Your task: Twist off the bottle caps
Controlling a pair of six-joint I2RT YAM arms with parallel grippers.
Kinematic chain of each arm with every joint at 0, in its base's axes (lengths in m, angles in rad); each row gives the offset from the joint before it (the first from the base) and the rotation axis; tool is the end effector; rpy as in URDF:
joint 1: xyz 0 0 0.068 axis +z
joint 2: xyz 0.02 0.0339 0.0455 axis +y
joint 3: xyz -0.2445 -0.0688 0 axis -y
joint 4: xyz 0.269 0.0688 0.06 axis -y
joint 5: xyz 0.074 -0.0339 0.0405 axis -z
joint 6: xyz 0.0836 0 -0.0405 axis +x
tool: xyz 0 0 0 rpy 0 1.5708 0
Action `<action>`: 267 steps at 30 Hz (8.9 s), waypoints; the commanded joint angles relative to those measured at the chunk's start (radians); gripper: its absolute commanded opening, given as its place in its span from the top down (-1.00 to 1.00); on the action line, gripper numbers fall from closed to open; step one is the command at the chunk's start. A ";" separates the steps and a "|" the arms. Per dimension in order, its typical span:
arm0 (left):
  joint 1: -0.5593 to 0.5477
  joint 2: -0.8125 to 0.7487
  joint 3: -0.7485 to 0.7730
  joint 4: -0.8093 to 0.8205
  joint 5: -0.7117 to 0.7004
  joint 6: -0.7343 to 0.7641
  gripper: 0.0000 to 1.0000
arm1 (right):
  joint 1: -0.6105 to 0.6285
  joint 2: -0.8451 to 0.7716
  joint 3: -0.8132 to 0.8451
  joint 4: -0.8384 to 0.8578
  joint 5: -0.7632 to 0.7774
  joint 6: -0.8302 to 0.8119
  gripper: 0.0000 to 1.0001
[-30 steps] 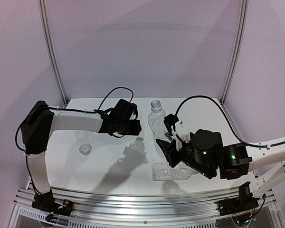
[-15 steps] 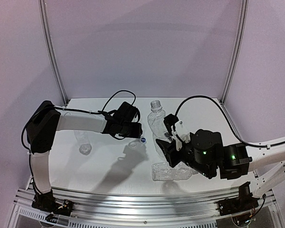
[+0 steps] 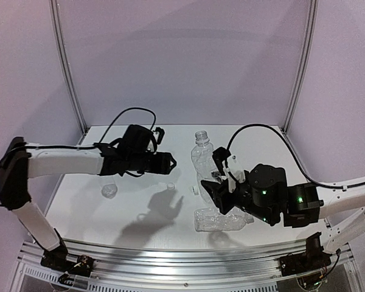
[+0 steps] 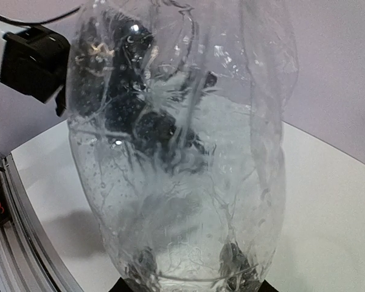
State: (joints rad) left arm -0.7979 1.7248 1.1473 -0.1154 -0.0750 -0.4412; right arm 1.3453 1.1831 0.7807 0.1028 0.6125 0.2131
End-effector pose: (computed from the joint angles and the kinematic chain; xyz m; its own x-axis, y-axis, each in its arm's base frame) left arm 0.3094 -0.3083 0.1580 -0.6909 0.0986 -0.7162 0.4187 0.8622 -0.2853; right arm 0.1217 0.3154 0.2477 -0.2072 -0.1292 -0.9697 -0.6455 0.7629 0.0362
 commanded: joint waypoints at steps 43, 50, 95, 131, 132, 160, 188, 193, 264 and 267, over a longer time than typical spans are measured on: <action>-0.267 -0.522 -0.168 0.297 0.361 0.133 0.09 | -0.059 0.049 0.009 0.086 -0.528 0.042 0.20; -0.270 -0.507 -0.158 0.289 0.346 0.137 0.63 | -0.059 0.046 0.008 0.086 -0.517 0.042 0.12; 0.092 -0.345 -0.380 0.471 -0.148 0.263 0.67 | -0.059 0.016 0.011 0.027 -0.274 0.054 -0.99; 0.023 -0.487 -0.399 0.413 -0.224 0.289 -0.98 | -0.058 0.064 0.195 -0.512 0.091 0.714 -0.99; 0.022 -0.501 -0.399 0.402 -0.224 0.287 -0.97 | -0.059 0.068 0.209 -0.640 0.112 0.847 -0.99; 0.019 -0.664 -0.407 0.296 -0.240 0.268 -0.97 | -0.243 0.405 0.255 -0.767 -0.357 1.629 -0.99; 0.019 -0.671 -0.403 0.287 -0.232 0.271 -0.97 | -0.335 0.568 0.273 -0.738 -0.388 1.499 -0.80; 0.020 -0.671 -0.402 0.286 -0.230 0.271 -0.97 | -0.338 0.569 0.272 -0.730 -0.362 1.450 -0.78; -0.002 -0.674 -0.333 0.544 0.752 -0.047 -0.81 | -0.095 -0.057 -0.149 0.271 -0.619 -0.106 0.36; -0.028 -0.650 -0.309 0.520 0.755 -0.015 -0.78 | -0.077 -0.064 -0.157 0.272 -0.596 -0.124 0.36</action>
State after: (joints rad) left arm -0.7975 1.0512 0.7902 0.3523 0.5667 -0.4442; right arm 1.2469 1.1187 0.6209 0.3443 -0.0521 0.1486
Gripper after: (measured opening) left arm 0.904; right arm 0.331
